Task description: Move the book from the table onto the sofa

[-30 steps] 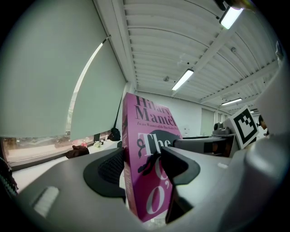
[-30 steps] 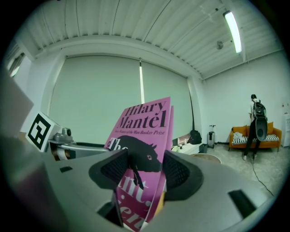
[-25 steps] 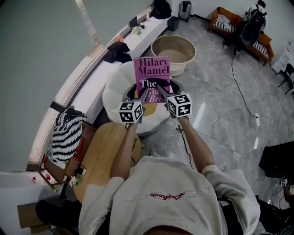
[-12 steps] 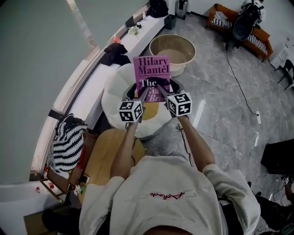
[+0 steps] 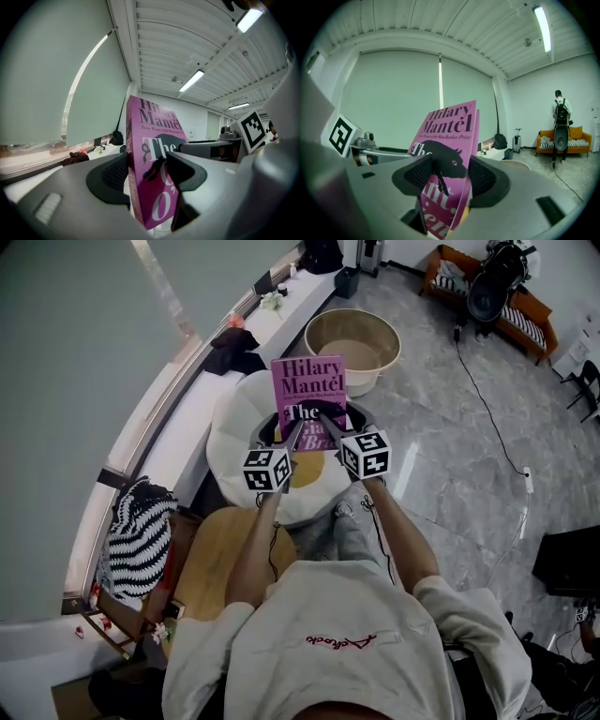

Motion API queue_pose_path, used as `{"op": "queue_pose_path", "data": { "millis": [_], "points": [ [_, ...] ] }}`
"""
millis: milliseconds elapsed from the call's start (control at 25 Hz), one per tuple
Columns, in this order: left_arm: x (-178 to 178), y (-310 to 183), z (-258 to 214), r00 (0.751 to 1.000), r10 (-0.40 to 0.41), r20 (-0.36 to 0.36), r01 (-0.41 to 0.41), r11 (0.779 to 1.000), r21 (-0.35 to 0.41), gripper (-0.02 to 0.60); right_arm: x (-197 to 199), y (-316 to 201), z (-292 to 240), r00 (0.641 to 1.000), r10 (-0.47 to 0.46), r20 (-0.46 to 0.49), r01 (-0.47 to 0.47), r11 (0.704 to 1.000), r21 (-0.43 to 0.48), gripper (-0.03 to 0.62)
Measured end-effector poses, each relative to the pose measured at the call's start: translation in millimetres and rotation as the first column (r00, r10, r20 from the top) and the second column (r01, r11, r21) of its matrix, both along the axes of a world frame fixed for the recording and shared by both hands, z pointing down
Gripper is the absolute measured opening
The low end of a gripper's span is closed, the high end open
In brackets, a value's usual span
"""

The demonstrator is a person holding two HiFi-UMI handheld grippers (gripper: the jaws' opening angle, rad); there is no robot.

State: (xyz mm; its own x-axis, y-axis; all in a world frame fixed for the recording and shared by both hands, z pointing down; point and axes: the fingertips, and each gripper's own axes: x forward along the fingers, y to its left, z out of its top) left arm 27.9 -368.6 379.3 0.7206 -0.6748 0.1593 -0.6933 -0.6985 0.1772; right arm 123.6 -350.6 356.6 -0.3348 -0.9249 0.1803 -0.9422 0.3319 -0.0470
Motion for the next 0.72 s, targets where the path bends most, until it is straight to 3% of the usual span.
{"op": "queue_pose_path", "data": {
  "millis": [360,720],
  "points": [
    [3,-48,-1,0.999,-0.031,0.013,0.031,1.0,-0.001,0.261,3,-51,1,0.999,-0.031,0.014,0.031,1.0,0.002,0.254],
    [30,-106,6,0.997,-0.067,0.031,0.068,0.998,-0.02,0.261,32,-114,8,0.997,-0.069,0.031,0.07,0.997,-0.016,0.253]
  ]
}}
